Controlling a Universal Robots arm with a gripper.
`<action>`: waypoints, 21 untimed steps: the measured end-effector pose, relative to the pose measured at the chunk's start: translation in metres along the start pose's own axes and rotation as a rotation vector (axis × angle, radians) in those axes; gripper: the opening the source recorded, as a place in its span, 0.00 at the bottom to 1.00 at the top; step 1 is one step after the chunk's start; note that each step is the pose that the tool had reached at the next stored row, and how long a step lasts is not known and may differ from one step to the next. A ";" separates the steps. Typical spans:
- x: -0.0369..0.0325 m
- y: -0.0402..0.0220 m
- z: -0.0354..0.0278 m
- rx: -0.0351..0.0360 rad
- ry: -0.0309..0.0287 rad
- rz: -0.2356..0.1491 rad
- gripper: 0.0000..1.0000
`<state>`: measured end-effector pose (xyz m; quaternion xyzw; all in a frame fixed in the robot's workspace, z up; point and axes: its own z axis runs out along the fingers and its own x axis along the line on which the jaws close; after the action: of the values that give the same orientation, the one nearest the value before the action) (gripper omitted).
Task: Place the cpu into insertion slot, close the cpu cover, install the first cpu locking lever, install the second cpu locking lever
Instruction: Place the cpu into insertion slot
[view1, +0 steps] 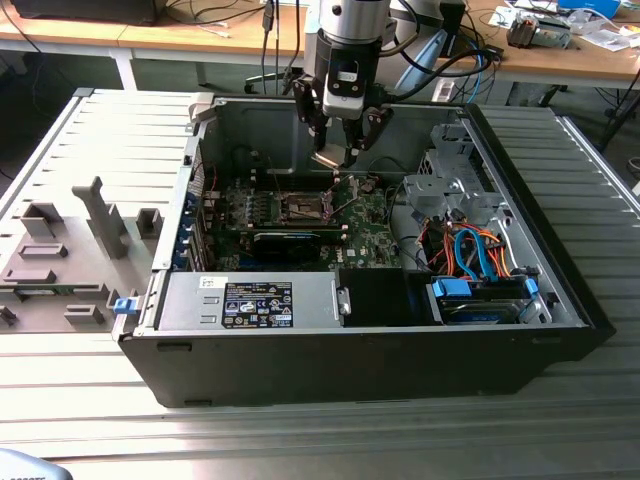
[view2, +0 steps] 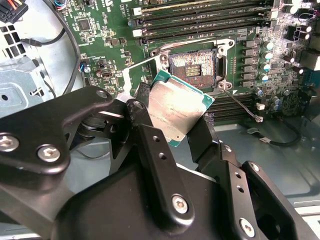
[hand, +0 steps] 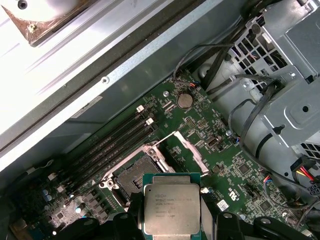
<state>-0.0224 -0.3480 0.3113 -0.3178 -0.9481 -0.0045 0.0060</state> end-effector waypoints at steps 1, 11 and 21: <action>0.0000 0.0000 0.0000 0.0000 0.0000 0.001 0.55; 0.0000 0.0000 0.0000 0.0000 0.0000 0.005 0.55; 0.0000 0.0000 0.0000 -0.0001 0.0000 0.010 0.55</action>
<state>-0.0224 -0.3480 0.3113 -0.3226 -0.9465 -0.0045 0.0060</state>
